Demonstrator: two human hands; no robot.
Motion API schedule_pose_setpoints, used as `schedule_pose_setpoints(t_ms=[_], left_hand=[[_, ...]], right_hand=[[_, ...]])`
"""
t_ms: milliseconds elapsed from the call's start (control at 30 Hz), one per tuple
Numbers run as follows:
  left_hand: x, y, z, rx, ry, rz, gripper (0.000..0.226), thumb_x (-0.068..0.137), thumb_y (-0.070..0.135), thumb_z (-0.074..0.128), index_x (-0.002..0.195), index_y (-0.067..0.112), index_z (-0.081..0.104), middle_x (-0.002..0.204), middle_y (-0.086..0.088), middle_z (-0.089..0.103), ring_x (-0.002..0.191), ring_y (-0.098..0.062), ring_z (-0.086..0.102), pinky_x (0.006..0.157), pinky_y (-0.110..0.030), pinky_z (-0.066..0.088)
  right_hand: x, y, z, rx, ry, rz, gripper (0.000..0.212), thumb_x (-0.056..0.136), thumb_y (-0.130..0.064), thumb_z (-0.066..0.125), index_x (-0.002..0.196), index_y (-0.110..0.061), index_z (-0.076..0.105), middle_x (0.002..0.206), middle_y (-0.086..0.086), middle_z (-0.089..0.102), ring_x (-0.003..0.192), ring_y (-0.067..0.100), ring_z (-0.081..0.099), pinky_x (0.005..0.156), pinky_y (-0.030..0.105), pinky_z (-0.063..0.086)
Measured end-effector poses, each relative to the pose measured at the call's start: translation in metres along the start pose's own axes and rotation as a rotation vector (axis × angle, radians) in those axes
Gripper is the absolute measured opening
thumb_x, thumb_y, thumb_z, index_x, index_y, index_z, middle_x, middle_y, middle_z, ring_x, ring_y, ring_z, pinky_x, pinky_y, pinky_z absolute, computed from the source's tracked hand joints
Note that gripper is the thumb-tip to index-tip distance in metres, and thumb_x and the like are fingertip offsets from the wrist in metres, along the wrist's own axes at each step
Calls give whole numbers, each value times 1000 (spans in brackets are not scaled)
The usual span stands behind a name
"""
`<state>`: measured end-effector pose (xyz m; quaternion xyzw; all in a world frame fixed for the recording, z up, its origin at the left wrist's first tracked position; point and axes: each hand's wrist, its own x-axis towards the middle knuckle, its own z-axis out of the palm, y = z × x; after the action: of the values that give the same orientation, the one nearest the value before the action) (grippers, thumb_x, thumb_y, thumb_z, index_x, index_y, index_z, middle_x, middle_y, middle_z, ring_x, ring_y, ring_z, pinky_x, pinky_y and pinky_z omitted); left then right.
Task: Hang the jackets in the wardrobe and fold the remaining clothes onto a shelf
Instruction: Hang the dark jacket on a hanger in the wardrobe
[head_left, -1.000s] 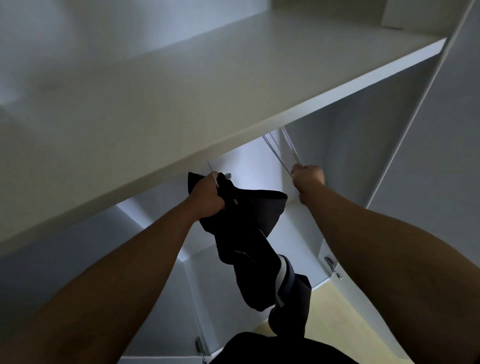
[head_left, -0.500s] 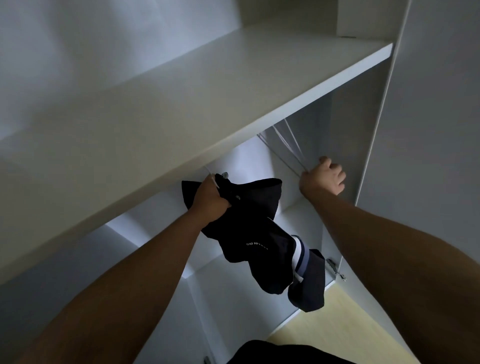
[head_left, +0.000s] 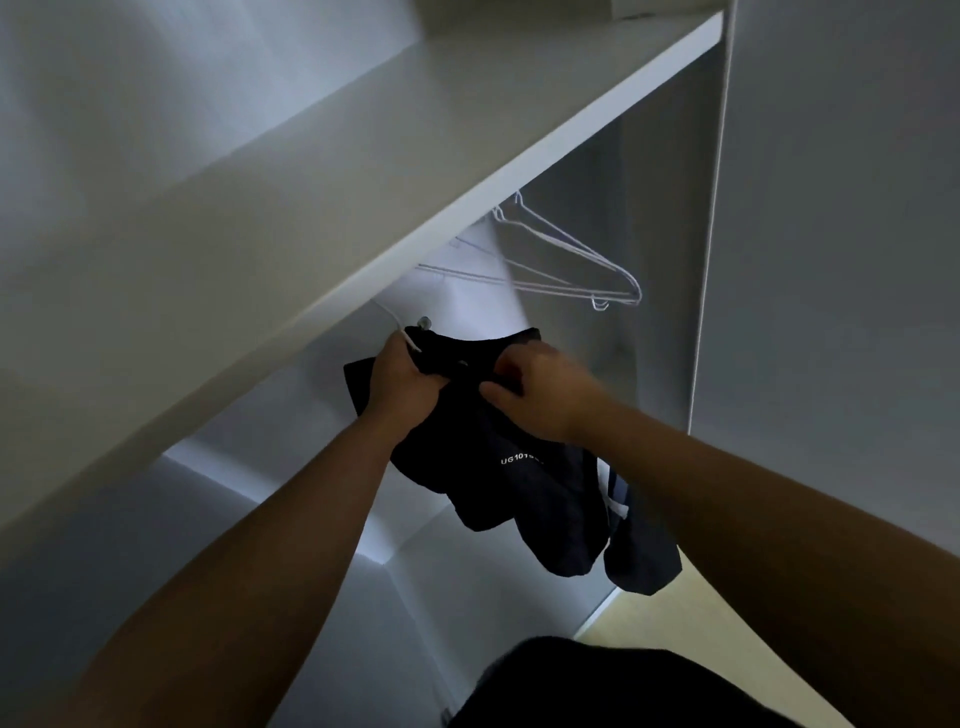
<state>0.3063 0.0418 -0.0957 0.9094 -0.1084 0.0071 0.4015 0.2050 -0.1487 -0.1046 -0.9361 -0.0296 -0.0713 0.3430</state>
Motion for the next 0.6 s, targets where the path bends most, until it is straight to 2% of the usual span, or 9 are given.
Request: schedule_pose_setpoints(t_ms=[67, 133, 200, 267, 400, 600], left_hand=[[2, -5, -2, 4, 3, -3, 33, 82, 13, 79, 110, 6, 64, 102, -4, 71, 96, -18, 68, 88, -31, 55], [2, -7, -3, 2, 14, -1, 37, 79, 12, 81, 112, 12, 65, 102, 1, 71, 94, -13, 67, 84, -27, 53], [2, -5, -4, 6, 12, 12, 34, 78, 12, 81, 109, 18, 66, 98, 9, 70, 90, -7, 66, 78, -20, 51], [5, -3, -3, 4, 16, 23, 30, 78, 15, 80, 102, 25, 65, 93, 14, 69, 86, -1, 65, 71, -16, 49], [14, 2, -4, -33, 66, 53, 29, 76, 16, 78, 102, 24, 69, 95, 11, 72, 89, -7, 70, 79, -24, 55], [34, 8, -18, -95, 148, 105, 34, 75, 15, 82, 106, 24, 69, 99, 8, 75, 93, -9, 72, 90, -35, 59]], right_hand=[[-4, 0, 16, -79, -53, 30, 37, 98, -46, 53, 117, -15, 62, 117, 9, 59, 111, 29, 57, 91, 43, 51], [-6, 1, 29, -104, -24, 81, 34, 103, -39, 46, 120, -13, 60, 121, 11, 56, 116, 33, 54, 92, 44, 51], [-4, -1, 39, -135, 29, 124, 29, 105, -33, 42, 116, -12, 59, 119, 11, 57, 113, 35, 56, 83, 40, 50], [0, -6, 48, -168, 94, 166, 22, 105, -25, 43, 115, -13, 58, 115, 11, 59, 108, 35, 59, 72, 36, 42], [7, -16, 55, -203, 203, 208, 17, 100, -16, 48, 115, -13, 56, 115, 9, 59, 106, 32, 59, 69, 34, 34], [31, -38, 36, -146, 261, 239, 22, 100, -18, 46, 117, -10, 58, 118, 14, 61, 108, 36, 59, 72, 35, 34]])
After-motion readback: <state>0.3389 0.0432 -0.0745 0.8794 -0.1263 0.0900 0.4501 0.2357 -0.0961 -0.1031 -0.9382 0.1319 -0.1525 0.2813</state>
